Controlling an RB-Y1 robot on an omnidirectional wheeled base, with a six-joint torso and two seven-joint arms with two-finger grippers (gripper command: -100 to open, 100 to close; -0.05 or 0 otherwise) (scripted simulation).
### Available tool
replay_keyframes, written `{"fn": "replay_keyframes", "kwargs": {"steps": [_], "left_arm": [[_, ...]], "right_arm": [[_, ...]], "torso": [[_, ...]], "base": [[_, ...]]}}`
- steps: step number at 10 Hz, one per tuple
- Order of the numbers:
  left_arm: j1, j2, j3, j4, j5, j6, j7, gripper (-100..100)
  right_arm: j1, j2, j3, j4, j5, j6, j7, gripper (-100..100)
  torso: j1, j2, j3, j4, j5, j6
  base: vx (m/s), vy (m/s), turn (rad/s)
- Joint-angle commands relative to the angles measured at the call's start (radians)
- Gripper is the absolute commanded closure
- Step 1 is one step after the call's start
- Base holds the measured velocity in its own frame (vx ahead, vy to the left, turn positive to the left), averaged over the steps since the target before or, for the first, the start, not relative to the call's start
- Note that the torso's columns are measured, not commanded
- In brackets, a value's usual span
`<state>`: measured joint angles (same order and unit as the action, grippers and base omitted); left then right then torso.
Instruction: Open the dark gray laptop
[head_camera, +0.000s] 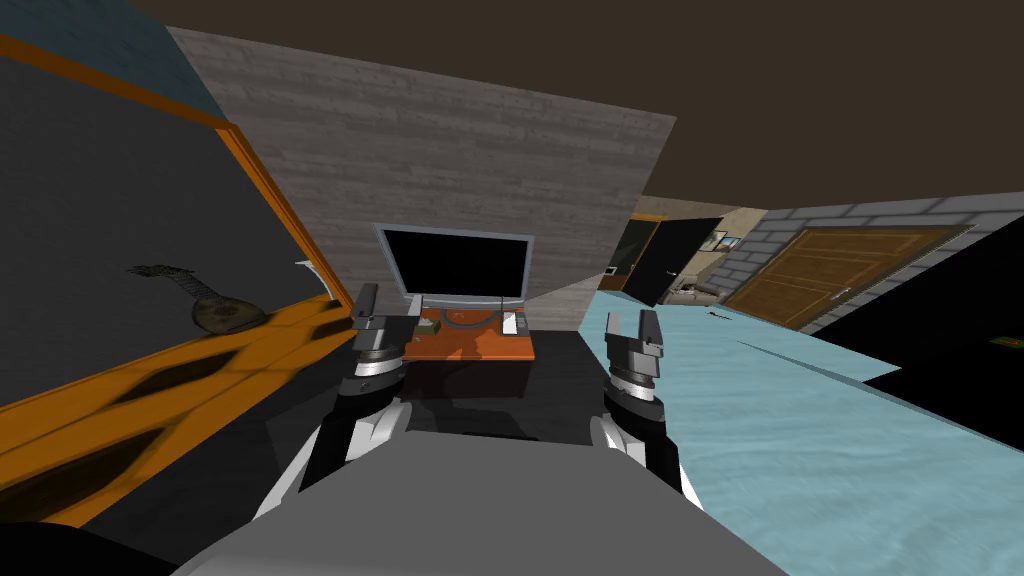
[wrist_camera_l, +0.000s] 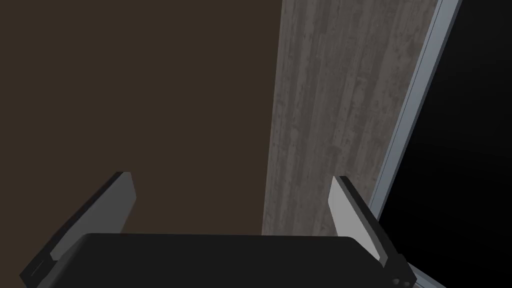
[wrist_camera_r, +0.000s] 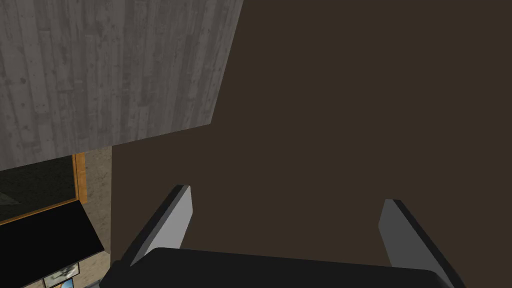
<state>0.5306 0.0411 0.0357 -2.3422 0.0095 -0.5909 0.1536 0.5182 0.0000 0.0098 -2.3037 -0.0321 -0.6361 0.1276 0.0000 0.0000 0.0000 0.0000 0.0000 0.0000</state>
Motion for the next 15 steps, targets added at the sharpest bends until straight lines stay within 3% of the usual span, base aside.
{"fn": "replay_keyframes", "kwargs": {"steps": [1, 9, 10, 12, 15], "left_arm": [[0.0, 0.0, 0.0, 0.0, 0.0, 0.0, 0.0, 0], [0.0, 0.0, 0.0, 0.0, 0.0, 0.0, 0.0, 0], [0.0, 0.0, 0.0, 0.0, 0.0, 0.0, 0.0, 0], [0.0, 0.0, 0.0, 0.0, 0.0, 0.0, 0.0, 0], [0.0, 0.0, 0.0, 0.0, 0.0, 0.0, 0.0, 0]], "right_arm": [[0.0, 0.0, 0.0, 0.0, 0.0, 0.0, 0.0, 0], [0.0, 0.0, 0.0, 0.0, 0.0, 0.0, 0.0, 0], [-0.003, -0.034, 0.005, 0.007, -0.007, 0.002, -0.015, -100], [-0.009, -0.077, 0.018, 0.021, -0.022, 0.005, -0.05, -100], [-0.022, -0.123, 0.046, 0.054, -0.057, 0.013, -0.13, -100]], "torso": [[0.0, 0.041, -0.082, 0.041, 0.0, 0.0], [0.001, 0.615, -1.235, 0.617, 0.0, 0.0], [0.0, 0.689, -1.383, 0.691, 0.0, 0.0], [0.0, 0.735, -1.47, 0.734, 0.0, 0.0], [0.0, 0.739, -1.476, 0.738, 0.0, 0.0]], "base": [[0.0, 0.0, 0.0], [-0.006, -0.001, -0.002], [-0.006, -0.003, 0.01], [-0.017, -0.008, 0.028], [-0.03, -0.013, 0.036]]}}
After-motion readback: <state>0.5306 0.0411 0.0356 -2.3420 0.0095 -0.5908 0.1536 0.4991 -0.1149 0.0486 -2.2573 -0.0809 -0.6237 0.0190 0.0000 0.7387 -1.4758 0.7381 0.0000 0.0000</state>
